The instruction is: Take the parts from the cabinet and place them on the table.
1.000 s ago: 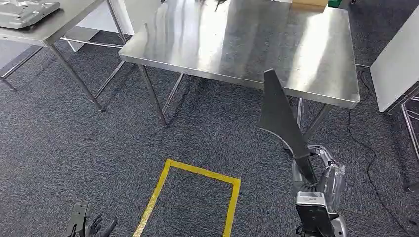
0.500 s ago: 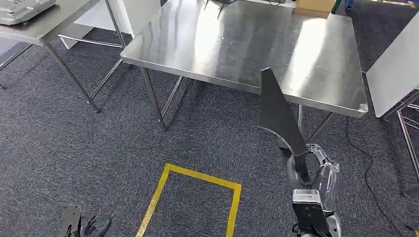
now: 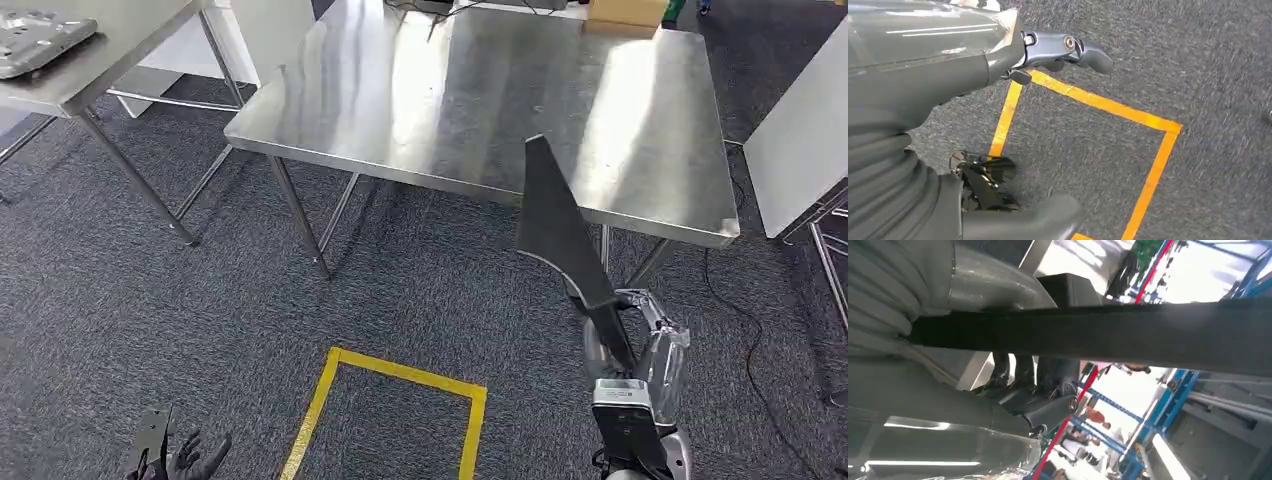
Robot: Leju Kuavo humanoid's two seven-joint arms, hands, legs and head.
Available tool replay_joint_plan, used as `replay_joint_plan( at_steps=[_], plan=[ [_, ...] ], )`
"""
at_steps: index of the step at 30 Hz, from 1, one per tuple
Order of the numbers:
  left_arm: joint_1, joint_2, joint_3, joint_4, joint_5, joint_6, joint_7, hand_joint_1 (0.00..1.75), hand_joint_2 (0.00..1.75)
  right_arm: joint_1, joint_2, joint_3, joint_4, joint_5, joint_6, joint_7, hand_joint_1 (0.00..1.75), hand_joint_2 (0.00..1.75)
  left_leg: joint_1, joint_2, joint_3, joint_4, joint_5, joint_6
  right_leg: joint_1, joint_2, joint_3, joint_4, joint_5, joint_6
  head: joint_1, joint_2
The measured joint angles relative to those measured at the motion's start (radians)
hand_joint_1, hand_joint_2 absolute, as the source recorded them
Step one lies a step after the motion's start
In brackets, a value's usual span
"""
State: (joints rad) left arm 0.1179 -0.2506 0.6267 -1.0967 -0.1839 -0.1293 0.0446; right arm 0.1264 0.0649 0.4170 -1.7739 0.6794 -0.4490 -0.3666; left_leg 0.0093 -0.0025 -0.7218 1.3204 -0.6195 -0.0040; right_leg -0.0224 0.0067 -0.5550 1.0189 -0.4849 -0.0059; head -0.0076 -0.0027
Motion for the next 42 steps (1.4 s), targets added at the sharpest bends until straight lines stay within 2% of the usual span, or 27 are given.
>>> replay_joint_plan(
  at_steps=[1, 4, 5, 6, 8, 10, 11, 14, 16, 18, 20, 21, 22, 23, 25, 26, 28, 29, 31, 32, 33, 35, 36, 37, 39, 40, 42],
  plan=[
    [-0.003, 0.006, -0.005, 0.003, 0.007, 0.007, 0.0, 0.0, 1.75, 0.0, 0.001, 0.0, 0.001, 0.001, -0.004, 0.001, 1.75, 1.75, 0.003, 0.0, -0.007, -0.024, 0.022, -0.001, -0.001, 0.004, 0.01, 0.0, -0.008, 0.002, 0.0, 0.0],
    [-0.016, 0.022, -0.016, 0.008, 0.019, 0.017, 0.001, 0.0, 1.75, 0.0, 0.008, 0.0, 0.003, 0.007, -0.013, 0.005, 1.75, 1.75, 0.005, 0.0, 0.06, -0.245, 0.192, 0.009, -0.002, 0.006, 0.044, -0.002, -0.035, 0.012, 0.0, 0.0],
    [-0.02, 0.031, -0.018, 0.014, 0.021, 0.019, 0.001, 0.0, 1.75, -0.004, 0.012, 0.0, 0.006, 0.013, -0.015, 0.008, 1.75, 1.75, -0.002, 0.0, 0.065, -0.273, 0.191, 0.012, 0.004, 0.008, 0.057, 0.002, -0.043, 0.019, 0.003, 0.0],
    [-0.028, 0.037, -0.023, 0.025, 0.028, 0.025, 0.002, 0.0, 1.75, -0.007, 0.017, 0.002, 0.011, 0.022, -0.02, 0.012, 1.75, 1.75, -0.003, 0.0, 0.066, -0.271, 0.152, 0.02, 0.005, 0.012, 0.045, -0.003, -0.049, 0.027, 0.001, 0.0],
    [-0.036, 0.049, -0.027, 0.033, 0.034, 0.036, -0.002, 0.0, 1.75, -0.009, 0.025, 0.005, 0.021, 0.039, -0.027, 0.015, 1.75, 1.75, -0.008, -0.004, 0.075, -0.289, 0.176, 0.04, 0.01, 0.012, 0.066, 0.007, -0.042, 0.045, 0.003, 0.0],
    [-0.048, 0.054, -0.029, 0.041, 0.038, 0.043, -0.003, 0.0, 1.75, -0.014, 0.028, 0.008, 0.028, 0.053, -0.033, 0.018, 1.75, 1.75, -0.007, -0.001, 0.117, -0.298, 0.179, 0.061, 0.005, 0.008, 0.072, 0.009, -0.064, 0.054, 0.001, 0.0],
    [-0.054, 0.055, -0.029, 0.042, 0.04, 0.049, -0.003, 0.0, 1.75, -0.019, 0.029, 0.009, 0.031, 0.072, -0.034, 0.023, 1.75, 1.75, -0.01, -0.002, 0.128, -0.298, 0.176, 0.069, 0.006, 0.005, 0.055, 0.052, -0.071, 0.054, 0.002, 0.0],
    [-0.061, 0.056, -0.027, 0.044, 0.045, 0.058, -0.001, 0.0, 1.75, -0.038, 0.028, 0.015, 0.045, 0.123, -0.034, 0.048, 1.75, 1.75, -0.012, -0.003, 0.137, -0.298, 0.158, 0.077, 0.006, 0.005, -0.095, 0.255, -0.131, 0.04, 0.003, 0.0],
    [-0.059, 0.054, -0.027, 0.046, 0.048, 0.059, 0.0, 0.0, 1.75, -0.046, 0.028, 0.016, 0.054, 0.147, -0.031, 0.062, 1.75, 1.75, -0.015, -0.01, 0.154, -0.298, 0.141, 0.076, 0.007, 0.004, -0.141, 0.258, -0.149, 0.049, 0.003, 0.0],
    [-0.059, 0.052, -0.021, 0.046, 0.051, 0.061, 0.003, 0.0, 1.75, -0.066, 0.027, 0.021, 0.067, 0.206, -0.015, 0.095, 1.75, 1.75, -0.018, -0.015, 0.181, -0.298, 0.122, 0.073, 0.008, 0.004, -0.12, 0.138, -0.077, 0.067, 0.004, 0.0],
    [-0.054, 0.042, -0.008, 0.046, 0.051, 0.055, 0.009, 0.0, 1.75, -0.104, 0.022, 0.026, 0.091, 0.302, 0.028, 0.152, 1.75, 1.75, -0.019, -0.014, 0.189, -0.299, 0.102, 0.068, 0.013, 0.0, -0.097, 0.021, 0.069, 0.064, 0.004, 0.0],
    [-0.053, 0.04, 0.005, 0.043, 0.05, 0.044, 0.015, 0.0, 1.75, -0.135, 0.019, 0.029, 0.109, 0.359, 0.058, 0.189, 1.75, 1.75, -0.022, -0.015, 0.201, -0.297, 0.091, 0.059, 0.018, -0.005, -0.103, 0.013, 0.05, 0.042, 0.001, 0.0],
    [-0.05, 0.035, 0.014, 0.038, 0.047, 0.037, 0.019, 0.0, 1.75, -0.158, 0.018, 0.031, 0.123, 0.398, 0.083, 0.216, 1.75, 1.75, -0.022, -0.012, 0.2, -0.299, 0.087, 0.052, 0.025, -0.003, -0.086, 0.011, 0.062, 0.033, 0.004, 0.0],
    [-0.047, 0.033, 0.024, 0.033, 0.037, 0.029, 0.02, 0.0, 1.75, -0.182, 0.016, 0.031, 0.135, 0.445, 0.107, 0.25, 1.75, 1.75, -0.021, -0.012, 0.21, -0.294, 0.094, 0.048, 0.022, -0.002, -0.101, -0.001, 0.062, 0.019, 0.0, 0.0],
    [-0.051, 0.029, 0.039, 0.024, 0.026, 0.016, 0.023, 0.0, 1.75, -0.238, 0.014, 0.034, 0.161, 0.506, 0.142, 0.282, 1.75, 1.75, -0.019, -0.012, 0.2, -0.277, 0.092, 0.044, 0.001, 0.0, -0.054, -0.017, 0.061, 0.01, 0.005, 0.0],
    [-0.053, 0.024, 0.046, 0.022, 0.024, 0.011, 0.023, 0.0, 1.75, -0.263, 0.012, 0.034, 0.175, 0.528, 0.154, 0.292, 1.75, 1.75, -0.018, -0.01, 0.183, -0.232, 0.096, 0.037, 0.003, -0.002, -0.038, -0.023, 0.059, 0.007, 0.006, 0.0],
    [-0.061, 0.023, 0.056, 0.021, 0.016, 0.01, 0.025, 0.0, 1.75, -0.304, 0.011, 0.038, 0.201, 0.553, 0.169, 0.304, 1.75, 1.75, -0.009, -0.009, 0.116, -0.129, 0.085, 0.027, 0.003, -0.004, -0.025, -0.023, 0.05, -0.006, 0.003, 0.0],
    [-0.061, 0.022, 0.067, 0.021, 0.009, 0.01, 0.028, 0.0, 1.75, -0.319, 0.01, 0.042, 0.219, 0.569, 0.181, 0.311, 1.75, 1.75, -0.001, -0.007, 0.051, -0.056, 0.059, 0.014, 0.003, -0.003, -0.014, -0.023, 0.04, -0.006, 0.002, 0.0],
    [-0.061, 0.019, 0.081, 0.02, -0.003, 0.009, 0.035, 0.0, 1.75, -0.345, 0.005, 0.048, 0.25, 0.589, 0.2, 0.324, 1.75, 1.75, 0.011, -0.003, -0.011, -0.036, 0.008, -0.003, -0.001, 0.001, 0.006, -0.023, 0.02, -0.001, 0.003, 0.0],
    [-0.062, 0.019, 0.087, 0.018, -0.008, 0.006, 0.037, 0.0, 1.75, -0.36, 0.003, 0.052, 0.265, 0.596, 0.207, 0.326, 1.75, 1.75, 0.016, -0.001, -0.017, -0.063, 0.012, -0.008, -0.005, 0.003, 0.018, -0.023, 0.01, 0.004, 0.003, 0.0],
    [-0.063, 0.018, 0.095, 0.013, -0.014, 0.005, 0.038, 0.0, 1.75, -0.372, 0.002, 0.053, 0.275, 0.6, 0.211, 0.329, 1.75, 1.75, 0.022, 0.0, -0.008, -0.12, 0.049, -0.014, -0.01, 0.005, 0.034, -0.023, -0.002, 0.01, 0.003, 0.0],
    [-0.064, 0.014, 0.104, 0.009, -0.018, 0.001, 0.04, 0.0, 1.75, -0.391, 0.002, 0.057, 0.292, 0.605, 0.216, 0.335, 1.75, 1.75, 0.035, 0.005, 0.035, -0.272, 0.207, -0.028, -0.015, 0.004, 0.055, -0.024, -0.029, 0.027, 0.002, 0.0],
    [-0.065, 0.009, 0.111, 0.009, -0.023, -0.003, 0.043, 0.0, 1.75, -0.403, 0.001, 0.06, 0.307, 0.607, 0.22, 0.336, 1.75, 1.75, 0.031, 0.019, 0.03, -0.292, 0.238, -0.024, -0.012, 0.006, 0.074, -0.014, -0.041, 0.035, -0.002, 0.0],
    [-0.068, 0.008, 0.119, 0.004, -0.027, -0.007, 0.048, 0.0, 1.75, -0.416, 0.0, 0.062, 0.316, 0.607, 0.222, 0.336, 1.75, 1.75, 0.026, 0.017, 0.045, -0.286, 0.229, -0.007, -0.005, 0.008, 0.058, -0.023, -0.047, 0.045, -0.002, 0.0],
    [-0.067, -0.001, 0.129, -0.013, -0.03, -0.007, 0.05, 0.0, 1.75, -0.442, 0.0, 0.068, 0.337, 0.611, 0.23, 0.338, 1.75, 1.75, 0.017, 0.014, 0.042, -0.293, 0.223, 0.015, -0.007, 0.006, 0.083, -0.02, -0.038, 0.069, 0.004, 0.0],
    [-0.069, -0.005, 0.132, -0.016, -0.032, -0.008, 0.05, 0.0, 1.75, -0.457, 0.0, 0.071, 0.346, 0.613, 0.233, 0.337, 1.75, 1.75, 0.013, 0.011, 0.057, -0.294, 0.224, 0.029, -0.008, 0.004, 0.091, -0.029, -0.039, 0.073, 0.004, 0.0],
    [-0.068, -0.014, 0.144, -0.036, -0.035, -0.01, 0.057, 0.0, 1.75, -0.494, 0.0, 0.077, 0.379, 0.616, 0.241, 0.338, 1.75, 1.75, 0.013, 0.008, 0.08, -0.304, 0.214, 0.049, -0.012, -0.003, 0.037, 0.066, -0.049, 0.069, 0.005, 0.0]
  ],
)
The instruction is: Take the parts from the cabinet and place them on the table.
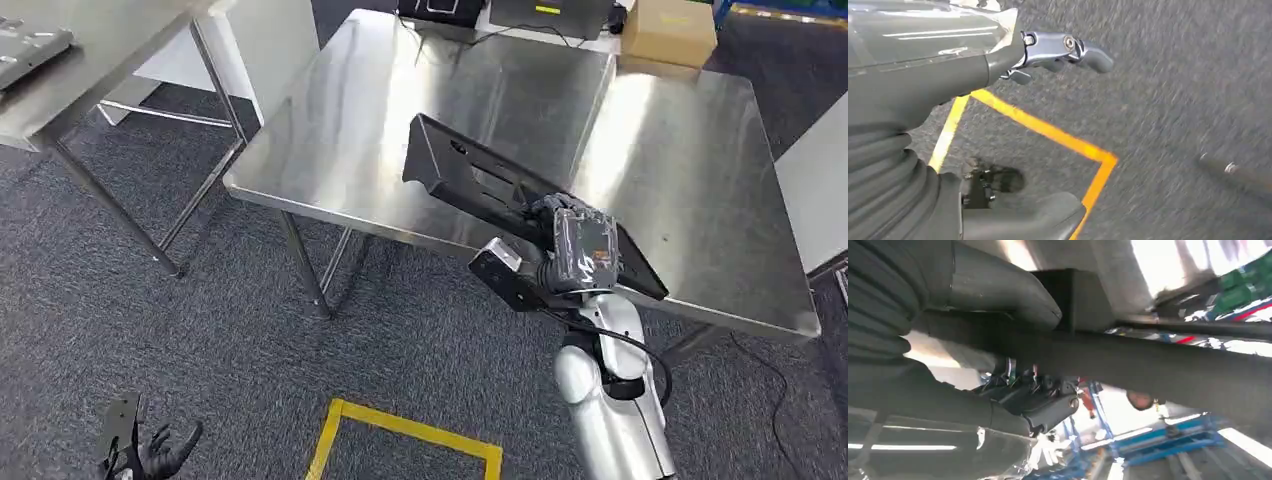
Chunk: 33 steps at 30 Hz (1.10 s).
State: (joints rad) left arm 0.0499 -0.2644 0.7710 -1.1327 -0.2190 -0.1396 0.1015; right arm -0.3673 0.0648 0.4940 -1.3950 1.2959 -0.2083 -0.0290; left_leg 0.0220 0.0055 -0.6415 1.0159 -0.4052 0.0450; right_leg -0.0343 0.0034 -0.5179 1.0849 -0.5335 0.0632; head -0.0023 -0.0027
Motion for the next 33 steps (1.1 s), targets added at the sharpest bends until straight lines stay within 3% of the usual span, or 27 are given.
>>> replay_joint_plan(
  at_steps=[1, 3, 4, 5, 6, 8, 9, 10, 11, 12, 13, 14, 15, 16, 17, 19, 20, 21, 22, 23, 24, 25, 26, 29, 30, 31, 33],
  plan=[
    [-0.001, -0.007, 0.011, -0.01, -0.003, -0.003, 0.004, 0.0, 1.75, -0.019, 0.0, 0.002, 0.022, 0.001, 0.002, 0.0, 1.75, 1.75, -0.003, -0.001, 0.004, 0.0, -0.007, 0.007, -0.001, 0.0, -0.048, 0.077, -0.015, -0.003, 0.001, 0.0],
    [0.0, -0.02, 0.029, -0.023, -0.017, -0.018, 0.014, 0.0, 1.75, -0.046, 0.0, 0.004, 0.082, 0.011, 0.0, 0.011, 1.75, 1.75, -0.009, -0.007, 0.017, 0.0, -0.024, 0.015, 0.003, 0.0, -0.153, 0.21, -0.077, -0.009, 0.0, 0.0],
    [0.001, -0.024, 0.034, -0.026, -0.021, -0.021, 0.015, 0.0, 1.75, -0.055, 0.0, 0.004, 0.095, 0.013, -0.001, 0.015, 1.75, 1.75, -0.012, -0.012, 0.025, 0.0, -0.03, 0.016, 0.006, 0.0, -0.176, 0.225, -0.086, -0.008, 0.0, 0.0],
    [0.002, -0.031, 0.039, -0.031, -0.022, -0.023, 0.017, 0.0, 1.75, -0.065, -0.002, 0.003, 0.125, 0.014, -0.002, 0.018, 1.75, 1.75, -0.018, -0.017, 0.041, 0.0, -0.042, 0.016, 0.011, 0.0, -0.186, 0.198, -0.075, -0.006, 0.0, 0.0],
    [0.002, -0.034, 0.045, -0.035, -0.022, -0.025, 0.018, 0.0, 1.75, -0.072, -0.002, 0.003, 0.138, 0.015, -0.002, 0.018, 1.75, 1.75, -0.022, -0.021, 0.056, 0.0, -0.052, 0.016, 0.015, 0.0, -0.174, 0.139, -0.042, -0.003, 0.001, 0.0],
    [0.003, -0.042, 0.053, -0.041, -0.024, -0.028, 0.018, 0.0, 1.75, -0.086, -0.001, 0.004, 0.16, 0.016, -0.003, 0.018, 1.75, 1.75, -0.03, -0.023, 0.088, -0.001, -0.076, 0.016, 0.029, -0.002, -0.133, -0.029, 0.074, -0.001, 0.0, 0.0],
    [0.002, -0.047, 0.057, -0.042, -0.024, -0.028, 0.018, 0.0, 1.75, -0.091, -0.001, 0.005, 0.172, 0.016, -0.003, 0.018, 1.75, 1.75, -0.031, -0.025, 0.091, 0.0, -0.085, 0.016, 0.037, -0.006, -0.132, -0.072, 0.14, -0.017, 0.001, 0.0],
    [0.0, -0.048, 0.063, -0.044, -0.024, -0.028, 0.019, 0.0, 1.75, -0.099, -0.002, 0.004, 0.185, 0.016, -0.008, 0.019, 1.75, 1.75, -0.032, -0.029, 0.098, -0.004, -0.092, 0.009, 0.039, -0.01, -0.134, -0.078, 0.111, -0.039, -0.009, 0.0],
    [0.001, -0.05, 0.065, -0.046, -0.025, -0.029, 0.021, 0.0, 1.75, -0.101, 0.001, 0.006, 0.191, 0.024, -0.009, 0.022, 1.75, 1.75, -0.03, -0.026, 0.098, -0.012, -0.096, 0.001, 0.045, -0.007, -0.118, -0.081, 0.123, -0.049, 0.003, 0.0],
    [0.003, -0.053, 0.072, -0.049, -0.032, -0.031, 0.022, 0.0, 1.75, -0.107, 0.0, 0.006, 0.199, 0.04, -0.011, 0.034, 1.75, 1.75, -0.033, -0.024, 0.106, -0.004, -0.092, 0.0, 0.044, -0.006, -0.13, -0.096, 0.125, -0.059, 0.004, 0.0],
    [0.002, -0.056, 0.079, -0.054, -0.035, -0.036, 0.023, 0.0, 1.75, -0.126, 0.002, 0.008, 0.217, 0.052, -0.014, 0.044, 1.75, 1.75, -0.032, -0.023, 0.11, -0.006, -0.09, -0.002, 0.038, -0.005, -0.107, -0.099, 0.127, -0.062, 0.005, 0.0],
    [0.0, -0.058, 0.087, -0.062, -0.043, -0.039, 0.024, 0.0, 1.75, -0.151, 0.006, 0.007, 0.255, 0.064, -0.029, 0.055, 1.75, 1.75, -0.03, -0.019, 0.083, 0.028, -0.098, -0.006, 0.022, -0.002, -0.087, -0.108, 0.127, -0.062, 0.004, 0.0],
    [-0.002, -0.061, 0.09, -0.064, -0.045, -0.045, 0.025, 0.0, 1.75, -0.178, 0.006, 0.006, 0.282, 0.073, -0.044, 0.06, 1.75, 1.75, -0.032, -0.016, 0.056, 0.084, -0.082, -0.014, 0.023, -0.001, -0.076, -0.113, 0.122, -0.069, 0.004, 0.0],
    [-0.003, -0.063, 0.098, -0.071, -0.047, -0.049, 0.025, 0.0, 1.75, -0.209, 0.01, 0.006, 0.324, 0.082, -0.063, 0.062, 1.75, 1.75, -0.028, -0.014, 0.007, 0.163, -0.087, -0.02, 0.023, 0.0, -0.067, -0.114, 0.116, -0.077, 0.0, 0.0],
    [-0.001, -0.065, 0.108, -0.074, -0.05, -0.049, 0.026, 0.0, 1.75, -0.234, 0.013, 0.006, 0.366, 0.092, -0.08, 0.069, 1.75, 1.75, -0.023, -0.014, -0.042, 0.228, -0.112, -0.026, 0.023, 0.001, -0.058, -0.113, 0.109, -0.086, 0.001, 0.0],
    [0.006, -0.066, 0.118, -0.08, -0.05, -0.052, 0.032, 0.0, 1.75, -0.273, 0.018, 0.006, 0.453, 0.11, -0.1, 0.082, 1.75, 1.75, -0.01, -0.013, -0.123, 0.305, -0.186, -0.042, 0.019, 0.007, -0.035, -0.113, 0.088, -0.08, 0.0, 0.0],
    [0.01, -0.066, 0.122, -0.085, -0.05, -0.052, 0.032, 0.0, 1.75, -0.286, 0.018, 0.005, 0.49, 0.115, -0.108, 0.089, 1.75, 1.75, -0.003, -0.011, -0.137, 0.29, -0.193, -0.049, 0.017, 0.007, -0.021, -0.113, 0.08, -0.075, 0.0, 0.0],
    [0.011, -0.067, 0.125, -0.088, -0.05, -0.052, 0.032, 0.0, 1.75, -0.296, 0.019, 0.005, 0.519, 0.115, -0.112, 0.092, 1.75, 1.75, 0.003, -0.008, -0.134, 0.247, -0.173, -0.054, 0.014, 0.008, -0.006, -0.112, 0.069, -0.07, 0.0, 0.0],
    [0.013, -0.067, 0.128, -0.093, -0.051, -0.052, 0.033, 0.0, 1.75, -0.307, 0.019, 0.005, 0.546, 0.115, -0.118, 0.093, 1.75, 1.75, 0.009, -0.007, -0.117, 0.179, -0.121, -0.061, 0.01, 0.008, 0.008, -0.11, 0.057, -0.063, 0.0, 0.0],
    [0.017, -0.067, 0.129, -0.096, -0.053, -0.048, 0.035, 0.0, 1.75, -0.321, 0.022, 0.004, 0.576, 0.113, -0.126, 0.095, 1.75, 1.75, 0.015, -0.006, -0.092, 0.09, -0.035, -0.068, 0.005, 0.009, 0.021, -0.106, 0.042, -0.054, 0.001, 0.0],
    [0.021, -0.067, 0.13, -0.099, -0.055, -0.047, 0.039, 0.0, 1.75, -0.33, 0.024, 0.002, 0.594, 0.111, -0.132, 0.099, 1.75, 1.75, 0.021, -0.006, -0.079, 0.028, 0.043, -0.071, 0.01, 0.009, 0.012, -0.102, 0.031, -0.046, -0.001, 0.0],
    [0.022, -0.073, 0.132, -0.1, -0.061, -0.045, 0.044, 0.0, 1.75, -0.337, 0.027, 0.0, 0.618, 0.109, -0.141, 0.107, 1.75, 1.75, 0.019, 0.004, -0.086, 0.004, 0.051, -0.062, 0.012, 0.012, 0.023, -0.082, 0.013, -0.038, -0.009, 0.0],
    [0.025, -0.073, 0.133, -0.103, -0.065, -0.045, 0.053, 0.0, 1.75, -0.343, 0.026, -0.005, 0.629, 0.11, -0.147, 0.118, 1.75, 1.75, 0.015, 0.0, -0.078, 0.018, 0.051, -0.052, 0.02, 0.01, 0.006, -0.082, 0.001, -0.028, -0.008, 0.0],
    [0.026, -0.078, 0.132, -0.117, -0.072, -0.036, 0.059, 0.0, 1.75, -0.352, 0.027, -0.021, 0.656, 0.11, -0.151, 0.134, 1.75, 1.75, 0.01, -0.003, -0.07, 0.015, 0.043, -0.028, 0.015, 0.007, 0.03, -0.095, -0.016, -0.007, -0.008, 0.0],
    [0.026, -0.08, 0.132, -0.124, -0.073, -0.028, 0.061, 0.0, 1.75, -0.356, 0.026, -0.026, 0.665, 0.111, -0.155, 0.142, 1.75, 1.75, 0.01, -0.003, -0.064, 0.015, 0.039, -0.02, 0.012, 0.005, 0.023, -0.068, -0.028, -0.007, -0.008, 0.0],
    [0.025, -0.08, 0.132, -0.129, -0.073, -0.024, 0.064, 0.0, 1.75, -0.36, 0.023, -0.03, 0.677, 0.112, -0.16, 0.15, 1.75, 1.75, 0.01, -0.003, -0.061, 0.015, 0.035, -0.013, 0.012, 0.005, -0.009, -0.007, -0.056, -0.012, -0.006, 0.0],
    [0.023, -0.082, 0.131, -0.135, -0.077, -0.014, 0.07, 0.0, 1.75, -0.359, 0.017, -0.038, 0.698, 0.112, -0.17, 0.159, 1.75, 1.75, 0.005, -0.004, -0.056, 0.015, 0.026, -0.002, 0.014, 0.005, -0.109, 0.158, -0.118, -0.018, -0.006, 0.0]
  ],
)
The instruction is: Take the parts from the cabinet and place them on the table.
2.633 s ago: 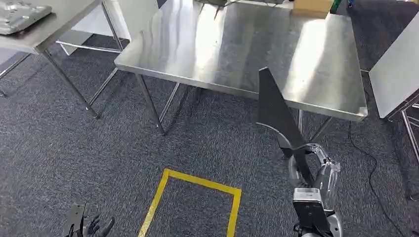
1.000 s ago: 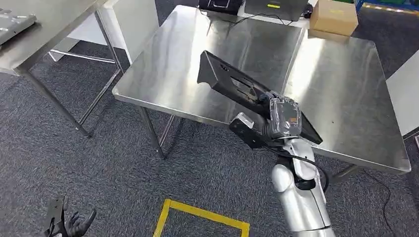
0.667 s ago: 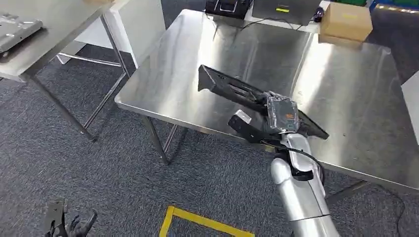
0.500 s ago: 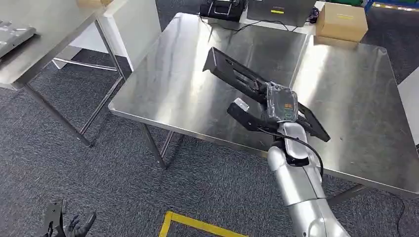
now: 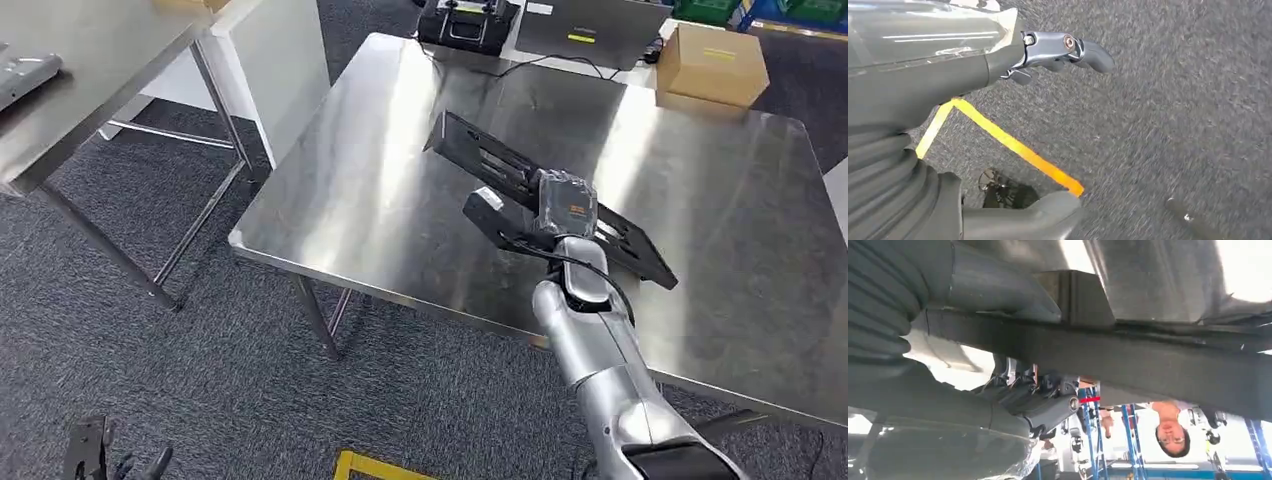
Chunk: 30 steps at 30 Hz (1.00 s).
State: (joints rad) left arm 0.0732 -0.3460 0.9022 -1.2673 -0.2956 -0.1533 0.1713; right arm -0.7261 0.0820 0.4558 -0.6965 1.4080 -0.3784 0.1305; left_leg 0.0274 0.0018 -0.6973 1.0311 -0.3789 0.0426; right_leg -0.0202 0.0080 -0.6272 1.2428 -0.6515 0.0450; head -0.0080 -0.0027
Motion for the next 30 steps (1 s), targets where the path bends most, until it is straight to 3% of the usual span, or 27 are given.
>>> replay_joint_plan(
  at_steps=[1, 2, 3, 5, 6, 7, 8, 9, 16, 27, 28, 30],
  plan=[
    [0.0, -0.001, -0.001, 0.0, -0.003, 0.002, 0.002, 0.0, 1.75, 0.003, -0.005, -0.008, 0.012, 0.0, -0.002, 0.002, 1.75, 1.75, -0.003, -0.003, 0.002, 0.001, -0.003, 0.002, 0.001, 0.0, -0.042, 0.06, -0.01, 0.003, 0.0, 0.0],
    [-0.001, -0.002, -0.001, 0.0, -0.005, 0.003, 0.004, 0.0, 1.75, 0.006, -0.008, -0.013, 0.02, 0.0, -0.005, 0.003, 1.75, 1.75, -0.007, -0.007, 0.005, 0.001, -0.006, 0.004, 0.002, 0.0, -0.061, 0.067, 0.002, 0.008, 0.001, 0.0],
    [-0.001, -0.003, -0.001, -0.001, -0.005, 0.004, 0.005, 0.0, 1.75, 0.007, -0.009, -0.016, 0.026, 0.0, -0.006, 0.004, 1.75, 1.75, -0.01, -0.01, 0.008, 0.001, -0.009, 0.005, 0.005, 0.0, -0.054, 0.03, 0.03, 0.014, 0.001, 0.0],
    [0.001, -0.003, -0.001, -0.005, -0.005, 0.005, 0.005, 0.0, 1.75, 0.004, -0.013, -0.023, 0.035, 0.0, -0.007, 0.006, 1.75, 1.75, -0.016, -0.012, 0.019, 0.0, -0.014, 0.003, 0.01, -0.001, 0.01, -0.155, 0.127, 0.017, 0.002, 0.0],
    [0.0, -0.005, -0.001, -0.008, -0.005, 0.005, 0.005, 0.0, 1.75, 0.0, -0.015, -0.026, 0.038, 0.0, -0.007, 0.011, 1.75, 1.75, -0.015, -0.012, 0.022, -0.001, -0.015, 0.002, 0.017, -0.004, 0.037, -0.232, 0.165, 0.005, 0.002, 0.0],
    [-0.001, -0.006, -0.001, -0.008, -0.006, 0.005, 0.006, 0.0, 1.75, -0.003, -0.017, -0.033, 0.045, 0.0, -0.008, 0.023, 1.75, 1.75, -0.022, -0.013, 0.026, 0.0, -0.019, -0.003, 0.024, -0.004, 0.037, -0.233, 0.179, -0.006, -0.001, 0.0],
    [-0.001, -0.006, -0.001, -0.01, -0.007, 0.005, 0.007, 0.0, 1.75, -0.007, -0.016, -0.039, 0.053, 0.0, -0.008, 0.033, 1.75, 1.75, -0.022, -0.014, 0.026, 0.002, -0.023, -0.007, 0.02, -0.002, 0.04, -0.239, 0.184, -0.012, 0.003, 0.0],
    [-0.001, -0.006, -0.001, -0.011, -0.008, 0.005, 0.009, 0.0, 1.75, -0.011, -0.018, -0.045, 0.066, 0.0, -0.007, 0.047, 1.75, 1.75, -0.023, -0.014, 0.027, 0.003, -0.026, 0.008, 0.017, -0.001, 0.048, -0.242, 0.188, -0.005, -0.003, 0.0],
    [0.001, -0.007, -0.002, -0.028, -0.004, 0.01, 0.024, 0.0, 1.75, -0.032, -0.055, -0.135, 0.191, -0.018, 0.018, 0.102, 1.75, 1.75, -0.016, -0.013, 0.035, -0.007, -0.02, -0.006, 0.021, 0.0, 0.052, -0.241, 0.188, -0.01, -0.001, 0.0],
    [0.015, -0.007, -0.021, -0.059, 0.016, 0.022, 0.036, 0.0, 1.75, -0.038, -0.077, -0.201, 0.265, -0.028, 0.037, 0.114, 1.75, 1.75, -0.016, -0.011, 0.037, -0.008, -0.021, -0.01, 0.026, 0.003, 0.051, -0.24, 0.187, -0.012, 0.0, 0.0],
    [0.017, -0.007, -0.024, -0.059, 0.018, 0.023, 0.037, 0.0, 1.75, -0.039, -0.078, -0.205, 0.267, -0.028, 0.042, 0.114, 0.0, 0.0, -0.017, -0.011, 0.037, -0.008, -0.021, -0.01, 0.026, 0.003, 0.051, -0.24, 0.187, -0.012, 0.0, 0.0],
    [0.018, -0.007, -0.029, -0.063, 0.029, 0.025, 0.039, 0.0, 1.75, -0.039, -0.078, -0.211, 0.273, -0.03, 0.049, 0.114, 0.0, 0.0, -0.017, -0.011, 0.037, -0.008, -0.021, -0.01, 0.026, 0.003, 0.051, -0.24, 0.187, -0.012, 0.0, 0.0]
  ],
)
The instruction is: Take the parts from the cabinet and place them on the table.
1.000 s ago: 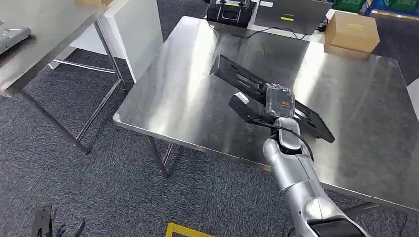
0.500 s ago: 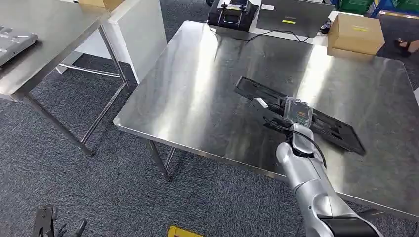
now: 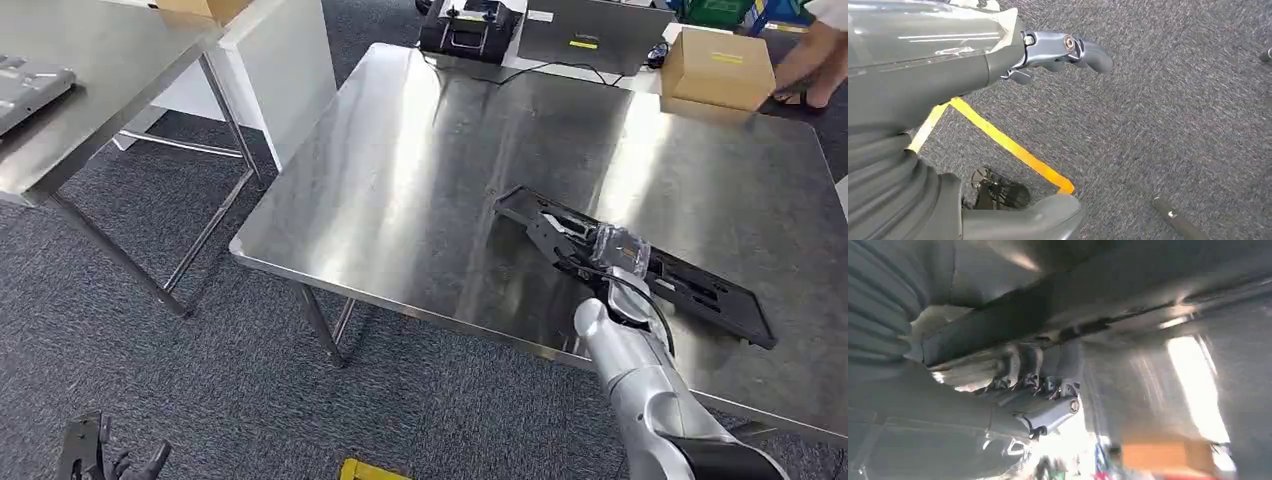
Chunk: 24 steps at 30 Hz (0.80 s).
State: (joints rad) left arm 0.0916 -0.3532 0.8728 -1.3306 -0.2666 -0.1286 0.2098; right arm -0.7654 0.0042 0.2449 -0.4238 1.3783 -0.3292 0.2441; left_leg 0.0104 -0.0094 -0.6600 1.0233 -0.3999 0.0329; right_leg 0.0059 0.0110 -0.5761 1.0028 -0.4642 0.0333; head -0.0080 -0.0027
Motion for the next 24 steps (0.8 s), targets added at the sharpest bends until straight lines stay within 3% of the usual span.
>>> replay_joint_plan(
  at_steps=[12, 13, 19, 24],
  plan=[
    [0.018, 0.0, -0.028, -0.02, 0.026, 0.021, 0.008, 0.0, 1.75, 0.004, 0.001, -0.044, 0.013, 0.039, -0.008, -0.026, 0.0, 0.0, -0.002, 0.0, 0.0, 0.0, 0.0, 0.0, -0.003, 0.0, 0.0, 0.0, 0.0, 0.0, 0.0, 0.0],
    [0.018, -0.001, -0.029, -0.02, 0.026, 0.023, 0.009, 0.0, 0.0, 0.005, 0.001, -0.047, 0.013, 0.043, -0.013, -0.03, 0.0, 0.0, -0.002, 0.0, 0.0, 0.0, 0.0, 0.0, -0.003, 0.0, 0.0, 0.0, 0.0, 0.0, 0.0, 0.0],
    [0.018, -0.001, -0.029, -0.02, 0.024, 0.029, 0.011, 0.0, 0.0, 0.02, 0.011, -0.054, -0.022, 0.06, -0.047, -0.09, 0.0, 0.0, -0.002, 0.001, 0.0, 0.0, 0.0, 0.0, -0.002, 0.0, 0.0, 0.0, 0.0, 0.0, 0.0, 0.0],
    [0.019, -0.001, -0.029, -0.02, 0.021, 0.029, 0.011, 0.0, 0.0, 0.108, 0.033, -0.038, -0.235, 0.048, 0.02, -0.132, 0.0, 0.0, -0.001, 0.0, 0.0, 0.0, 0.0, 0.0, -0.002, 0.0, 0.0, 0.0, 0.0, 0.0, 0.0, 0.0]
  ],
)
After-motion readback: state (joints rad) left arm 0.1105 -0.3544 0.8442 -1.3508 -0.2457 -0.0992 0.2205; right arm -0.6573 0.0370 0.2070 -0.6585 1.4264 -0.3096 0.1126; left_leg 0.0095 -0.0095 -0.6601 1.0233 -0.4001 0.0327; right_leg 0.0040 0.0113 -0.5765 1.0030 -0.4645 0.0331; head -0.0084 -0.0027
